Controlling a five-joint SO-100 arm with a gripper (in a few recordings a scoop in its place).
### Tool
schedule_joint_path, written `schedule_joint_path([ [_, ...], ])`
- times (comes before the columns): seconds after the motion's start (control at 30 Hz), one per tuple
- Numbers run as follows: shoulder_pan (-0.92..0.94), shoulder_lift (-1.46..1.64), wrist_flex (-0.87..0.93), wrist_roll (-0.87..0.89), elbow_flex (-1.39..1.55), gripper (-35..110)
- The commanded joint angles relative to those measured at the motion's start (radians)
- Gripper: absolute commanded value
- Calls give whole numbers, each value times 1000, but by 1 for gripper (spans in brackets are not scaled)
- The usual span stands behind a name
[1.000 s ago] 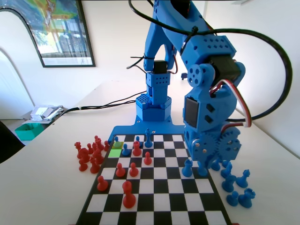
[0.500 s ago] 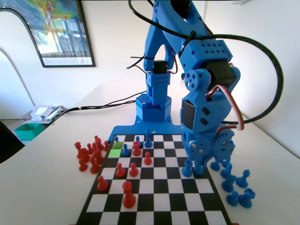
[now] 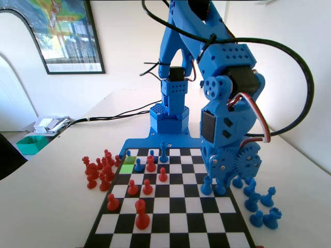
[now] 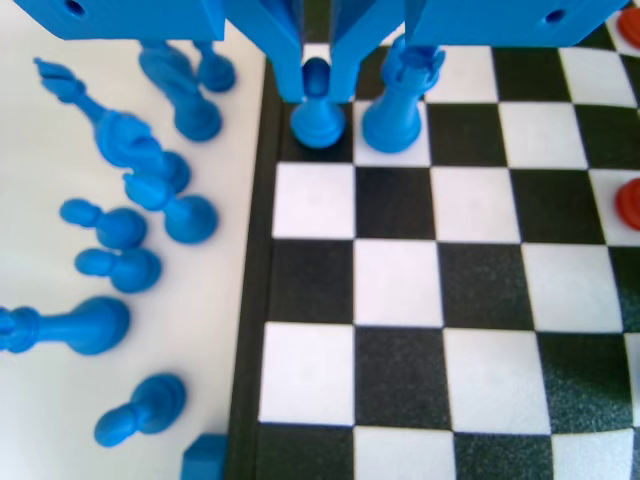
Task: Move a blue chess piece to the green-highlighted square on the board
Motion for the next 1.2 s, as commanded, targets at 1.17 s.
schedule_joint_path([
  [1.17, 15, 612, 390, -2, -26, 1],
])
